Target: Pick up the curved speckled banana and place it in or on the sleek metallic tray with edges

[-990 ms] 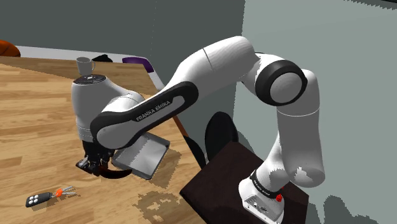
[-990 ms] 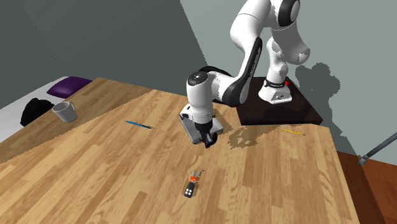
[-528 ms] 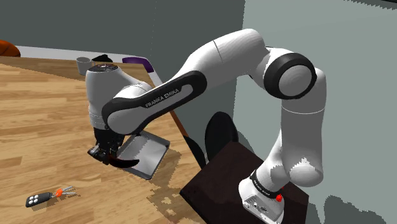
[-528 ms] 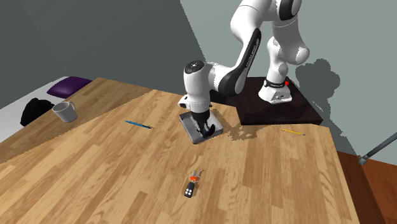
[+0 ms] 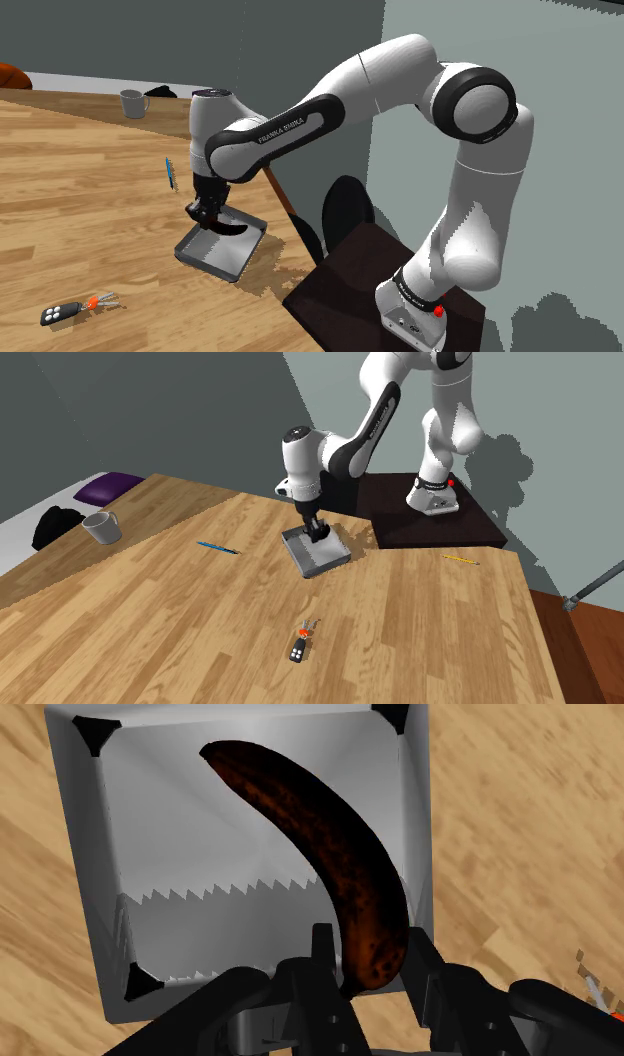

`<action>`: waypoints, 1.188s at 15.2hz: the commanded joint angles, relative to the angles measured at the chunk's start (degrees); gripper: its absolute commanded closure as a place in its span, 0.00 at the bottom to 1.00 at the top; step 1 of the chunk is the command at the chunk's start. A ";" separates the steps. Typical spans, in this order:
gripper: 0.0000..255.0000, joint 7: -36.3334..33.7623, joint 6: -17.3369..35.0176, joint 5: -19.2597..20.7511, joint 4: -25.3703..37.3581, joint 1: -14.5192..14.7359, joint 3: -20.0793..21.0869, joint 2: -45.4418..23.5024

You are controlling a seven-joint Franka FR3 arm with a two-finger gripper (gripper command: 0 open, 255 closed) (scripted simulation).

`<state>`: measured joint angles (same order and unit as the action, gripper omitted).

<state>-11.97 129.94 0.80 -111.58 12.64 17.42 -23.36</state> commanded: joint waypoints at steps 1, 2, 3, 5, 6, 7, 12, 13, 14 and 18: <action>1.00 1.48 0.64 -0.05 -0.71 -1.01 -0.39 -0.03; 1.00 1.43 1.25 0.10 -0.82 -0.93 -0.47 -0.54; 1.00 1.38 1.85 0.26 -0.92 -0.86 -0.57 -1.06; 1.00 1.28 3.05 0.57 -1.07 -0.70 -0.76 -2.13; 1.00 1.23 3.64 0.73 -1.13 -0.62 -0.86 -2.68; 1.00 1.18 4.23 0.89 -1.17 -0.53 -0.96 -3.23; 1.00 0.91 7.08 1.68 -1.21 -0.08 -1.53 -6.10; 1.00 0.86 7.63 1.84 -1.18 0.02 -1.65 -6.70; 1.00 0.81 8.18 2.00 -1.14 0.12 -1.78 -7.30; 1.00 0.81 8.22 2.01 -1.13 0.13 -1.79 -7.34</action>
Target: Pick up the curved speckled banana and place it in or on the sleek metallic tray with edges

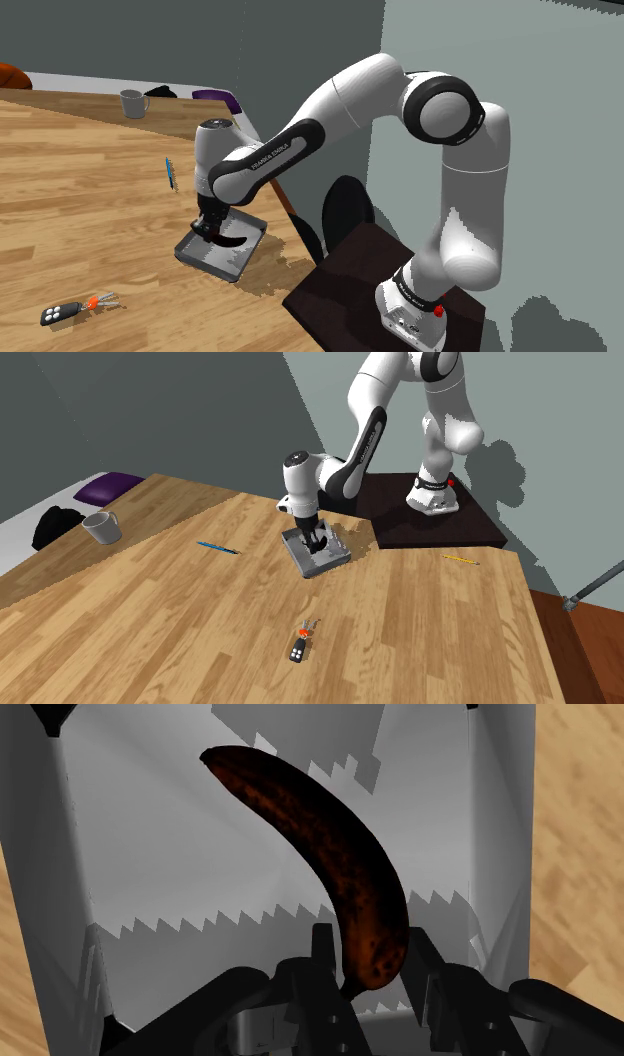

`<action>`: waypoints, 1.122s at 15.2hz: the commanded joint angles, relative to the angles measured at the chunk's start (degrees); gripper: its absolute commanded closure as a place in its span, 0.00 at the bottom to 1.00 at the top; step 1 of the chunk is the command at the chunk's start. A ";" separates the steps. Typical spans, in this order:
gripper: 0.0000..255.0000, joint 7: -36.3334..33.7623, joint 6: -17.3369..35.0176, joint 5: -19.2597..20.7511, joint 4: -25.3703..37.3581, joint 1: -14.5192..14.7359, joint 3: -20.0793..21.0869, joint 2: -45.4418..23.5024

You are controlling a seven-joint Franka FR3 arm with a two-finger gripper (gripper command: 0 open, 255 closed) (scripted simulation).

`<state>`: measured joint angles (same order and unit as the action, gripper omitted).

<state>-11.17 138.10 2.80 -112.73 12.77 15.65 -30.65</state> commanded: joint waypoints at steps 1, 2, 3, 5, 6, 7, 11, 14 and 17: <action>1.00 0.00 0.06 0.02 0.02 0.01 -0.01 -0.06; 1.00 0.00 0.06 0.02 0.02 0.01 -0.01 -0.06; 1.00 0.00 0.06 0.02 0.02 0.01 -0.01 -0.06; 0.00 0.00 0.06 0.02 0.02 0.01 -0.01 -0.06; 0.00 0.00 0.06 0.02 0.02 0.01 -0.01 -0.06; 0.00 0.00 0.06 0.02 0.01 0.00 -0.01 -0.05; 0.00 0.24 -1.43 -0.35 0.16 -0.32 0.25 1.29; 0.00 0.90 -5.71 -1.34 0.98 -1.14 0.88 4.80; 0.00 0.90 -5.71 -1.35 0.98 -1.12 0.87 4.80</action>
<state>-10.33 132.58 1.49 -111.75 11.71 16.50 -25.98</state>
